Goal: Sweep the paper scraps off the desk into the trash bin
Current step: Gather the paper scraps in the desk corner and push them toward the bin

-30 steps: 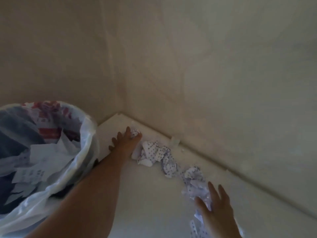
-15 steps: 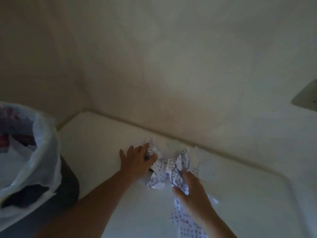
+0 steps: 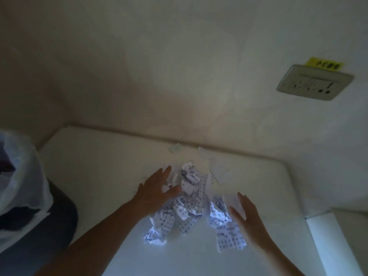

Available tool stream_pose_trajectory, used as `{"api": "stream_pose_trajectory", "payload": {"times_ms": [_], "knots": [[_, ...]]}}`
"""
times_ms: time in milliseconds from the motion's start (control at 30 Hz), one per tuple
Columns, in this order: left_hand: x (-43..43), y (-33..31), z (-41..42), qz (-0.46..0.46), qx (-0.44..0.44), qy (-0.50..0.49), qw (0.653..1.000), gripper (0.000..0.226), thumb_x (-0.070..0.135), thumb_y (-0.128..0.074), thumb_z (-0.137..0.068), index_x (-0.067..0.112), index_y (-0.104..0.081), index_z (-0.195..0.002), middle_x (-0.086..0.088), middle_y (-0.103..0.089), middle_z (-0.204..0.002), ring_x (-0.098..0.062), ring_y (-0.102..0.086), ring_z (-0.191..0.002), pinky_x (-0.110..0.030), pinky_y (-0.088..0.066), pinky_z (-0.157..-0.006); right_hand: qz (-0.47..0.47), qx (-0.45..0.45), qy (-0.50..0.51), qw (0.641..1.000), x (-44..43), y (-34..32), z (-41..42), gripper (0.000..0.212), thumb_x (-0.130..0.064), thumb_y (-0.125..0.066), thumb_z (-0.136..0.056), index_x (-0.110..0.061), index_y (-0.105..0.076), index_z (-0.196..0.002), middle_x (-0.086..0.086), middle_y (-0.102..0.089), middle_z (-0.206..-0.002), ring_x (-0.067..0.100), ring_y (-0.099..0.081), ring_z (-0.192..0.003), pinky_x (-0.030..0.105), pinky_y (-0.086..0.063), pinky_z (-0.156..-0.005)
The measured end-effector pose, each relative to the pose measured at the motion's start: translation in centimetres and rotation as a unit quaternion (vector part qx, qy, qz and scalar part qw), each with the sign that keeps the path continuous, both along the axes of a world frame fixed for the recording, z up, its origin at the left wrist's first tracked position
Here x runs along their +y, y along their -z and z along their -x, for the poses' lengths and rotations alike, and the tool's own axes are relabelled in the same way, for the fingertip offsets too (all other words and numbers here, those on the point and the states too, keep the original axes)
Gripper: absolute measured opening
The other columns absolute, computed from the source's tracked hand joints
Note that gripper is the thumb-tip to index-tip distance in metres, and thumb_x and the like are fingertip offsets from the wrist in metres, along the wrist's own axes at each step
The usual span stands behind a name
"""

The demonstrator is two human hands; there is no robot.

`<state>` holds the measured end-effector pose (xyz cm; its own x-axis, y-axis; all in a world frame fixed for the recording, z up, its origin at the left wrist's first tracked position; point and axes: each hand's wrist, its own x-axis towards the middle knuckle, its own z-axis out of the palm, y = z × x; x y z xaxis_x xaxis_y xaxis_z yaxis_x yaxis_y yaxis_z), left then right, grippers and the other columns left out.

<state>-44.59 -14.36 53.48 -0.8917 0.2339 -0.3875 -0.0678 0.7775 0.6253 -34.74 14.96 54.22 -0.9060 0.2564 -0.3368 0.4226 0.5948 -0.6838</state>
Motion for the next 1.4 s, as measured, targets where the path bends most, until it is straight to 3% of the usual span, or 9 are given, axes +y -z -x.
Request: {"api": "stream_pose_trajectory", "payload": {"times_ms": [167,400,533,633,733,933,1033,1200,1400], "knots": [[-0.6,1.3,-3.2,0.104,0.057,0.081,0.990,0.112,0.098,-0.014,-0.054,0.046,0.001,-0.152,0.004,0.002,-0.166,-0.020,-0.004,-0.151,-0.052,-0.001,-0.118,0.030,0.009,-0.026,0.999,-4.8,2.0,1.2,0.066,-0.046,-0.048,-0.096,-0.028,-0.019,-0.153,0.001,-0.008,-0.164,0.013,-0.009,-0.149,0.025,-0.012,-0.115],[-7.2,0.8,-5.1,0.079,0.065,-0.016,0.995,0.113,0.091,-0.036,-0.065,0.031,-0.006,-0.156,-0.007,-0.004,-0.166,-0.024,-0.013,-0.150,-0.043,-0.017,-0.119,0.046,0.023,-0.113,0.992,-15.5,2.9,3.3,0.068,-0.049,-0.041,-0.097,-0.027,-0.012,-0.154,0.002,0.002,-0.164,0.019,0.000,-0.150,0.036,-0.009,-0.118],[-10.3,-0.2,-5.7,0.075,0.075,-0.065,0.992,0.110,0.089,-0.027,-0.064,0.034,0.002,-0.155,-0.004,0.005,-0.166,-0.027,0.002,-0.151,-0.051,-0.004,-0.118,0.039,0.025,-0.159,0.986,-19.2,2.6,4.0,0.067,-0.049,-0.040,-0.098,-0.026,-0.012,-0.154,0.003,0.002,-0.164,0.021,0.002,-0.150,0.036,-0.005,-0.119],[-12.1,-1.5,-6.4,0.058,0.084,-0.028,0.994,0.116,0.095,-0.034,-0.057,0.046,0.021,-0.146,0.006,0.024,-0.162,-0.020,0.024,-0.147,-0.052,0.008,-0.116,0.020,0.071,-0.137,0.988,-17.8,1.7,5.7,0.067,-0.047,-0.043,-0.097,-0.023,-0.017,-0.153,0.007,-0.002,-0.164,0.024,-0.003,-0.150,0.042,-0.010,-0.121],[-13.0,-2.5,-8.3,0.072,0.127,0.102,0.984,0.131,0.097,-0.048,-0.047,0.050,0.028,-0.143,0.013,0.038,-0.156,-0.015,0.039,-0.141,-0.052,0.013,-0.116,-0.063,0.108,-0.068,0.990,-13.3,1.1,10.0,0.067,-0.042,-0.051,-0.095,-0.019,-0.023,-0.152,0.014,-0.008,-0.162,0.030,-0.009,-0.149,0.047,-0.016,-0.120],[-12.1,-2.3,-10.8,0.185,0.123,0.254,0.941,0.144,0.098,-0.047,-0.041,0.037,0.034,-0.145,0.000,0.049,-0.150,-0.029,0.045,-0.136,-0.059,0.028,-0.107,-0.138,-0.073,-0.047,0.987,-7.9,2.3,17.4,0.074,-0.055,-0.042,-0.095,-0.023,-0.012,-0.154,0.014,-0.005,-0.163,0.033,-0.004,-0.150,0.049,-0.011,-0.119],[-11.8,-1.7,-10.6,0.233,0.094,0.248,0.936,0.146,0.098,-0.045,-0.042,0.031,0.036,-0.144,-0.005,0.051,-0.148,-0.035,0.047,-0.134,-0.060,0.028,-0.104,-0.164,-0.089,-0.123,0.975,-9.9,2.6,17.3,0.073,-0.059,-0.039,-0.094,-0.027,-0.012,-0.154,0.007,-0.008,-0.164,0.032,-0.004,-0.150,0.053,-0.011,-0.118],[-12.3,-1.5,-8.8,0.243,0.055,0.200,0.947,0.148,0.097,-0.047,-0.042,0.029,0.042,-0.139,0.001,0.055,-0.144,-0.027,0.052,-0.131,-0.061,0.020,-0.108,-0.069,-0.032,-0.270,0.960,-14.9,2.2,14.0,0.071,-0.066,-0.039,-0.088,-0.033,-0.026,-0.149,0.000,-0.023,-0.160,0.022,-0.022,-0.146,0.045,-0.022,-0.118],[-13.0,-1.9,-7.4,0.239,0.036,0.157,0.958,0.151,0.087,-0.063,-0.043,0.034,0.039,-0.142,0.000,0.057,-0.143,-0.030,0.051,-0.131,-0.063,0.014,-0.111,-0.093,0.032,-0.211,0.972,-14.2,0.6,19.1,0.069,-0.057,-0.049,-0.091,-0.029,-0.029,-0.151,0.003,-0.015,-0.163,0.027,-0.016,-0.148,0.041,-0.016,-0.120]]}}
